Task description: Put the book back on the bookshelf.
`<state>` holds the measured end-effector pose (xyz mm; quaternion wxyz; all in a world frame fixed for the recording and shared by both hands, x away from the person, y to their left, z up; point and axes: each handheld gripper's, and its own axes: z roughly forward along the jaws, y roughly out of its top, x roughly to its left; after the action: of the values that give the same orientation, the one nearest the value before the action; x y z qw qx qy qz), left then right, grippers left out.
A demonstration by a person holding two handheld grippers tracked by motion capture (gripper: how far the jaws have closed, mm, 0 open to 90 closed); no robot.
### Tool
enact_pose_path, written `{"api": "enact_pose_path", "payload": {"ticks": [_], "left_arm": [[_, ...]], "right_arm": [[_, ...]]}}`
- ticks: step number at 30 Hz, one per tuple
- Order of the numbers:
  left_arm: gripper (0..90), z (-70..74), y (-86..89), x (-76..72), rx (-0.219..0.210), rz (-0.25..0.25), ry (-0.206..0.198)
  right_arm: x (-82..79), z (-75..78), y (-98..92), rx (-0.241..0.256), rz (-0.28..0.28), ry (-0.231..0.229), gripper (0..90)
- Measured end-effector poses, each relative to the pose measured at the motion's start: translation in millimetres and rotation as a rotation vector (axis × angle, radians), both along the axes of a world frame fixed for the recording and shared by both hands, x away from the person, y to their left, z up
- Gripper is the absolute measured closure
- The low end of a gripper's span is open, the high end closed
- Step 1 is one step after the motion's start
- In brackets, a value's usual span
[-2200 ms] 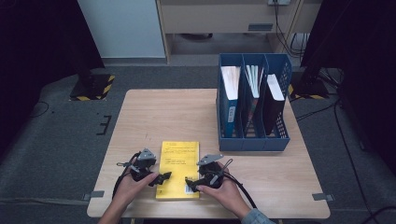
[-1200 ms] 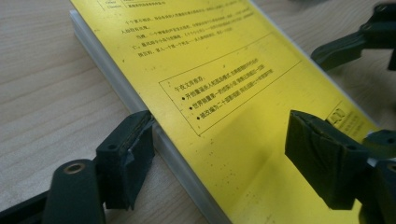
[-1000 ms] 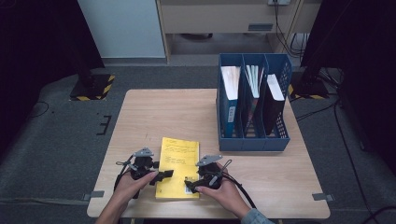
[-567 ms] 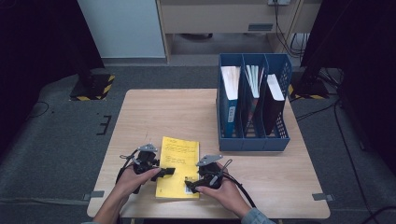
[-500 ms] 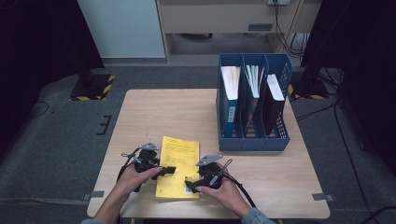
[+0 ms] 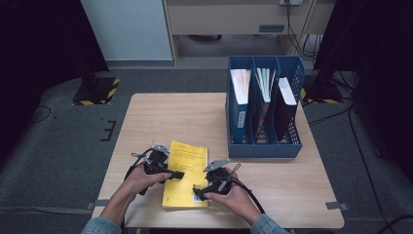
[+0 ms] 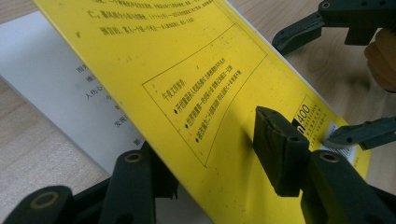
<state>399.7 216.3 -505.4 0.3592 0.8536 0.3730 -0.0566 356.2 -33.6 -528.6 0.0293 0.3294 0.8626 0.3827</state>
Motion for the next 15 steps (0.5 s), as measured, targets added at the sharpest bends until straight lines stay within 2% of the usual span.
{"api": "enact_pose_path", "payload": {"ticks": [3,7,9,12,15], "left_arm": [[64.9,-1.6,0.1,-3.0,-0.019,0.009,-0.006],[75.7,0.5,3.0,-6.1,-0.073,0.022,-0.028],[77.9,3.1,1.9,-7.8,-0.075,0.025,-0.040],[79.6,8.0,1.7,-9.6,-0.100,0.027,-0.054],[80.3,11.5,2.6,-11.2,-0.117,0.025,-0.062]], "right_arm": [[1.2,0.5,0.2,-0.007,0.005,0.007,9.6],[4.6,-0.5,-1.4,-0.001,0.031,-0.002,8.6],[7.2,-0.1,-1.0,0.000,0.020,0.004,8.9],[12.5,1.1,0.2,-0.010,0.021,0.014,8.8],[16.8,1.3,-0.4,0.005,0.012,0.032,8.7]]}}
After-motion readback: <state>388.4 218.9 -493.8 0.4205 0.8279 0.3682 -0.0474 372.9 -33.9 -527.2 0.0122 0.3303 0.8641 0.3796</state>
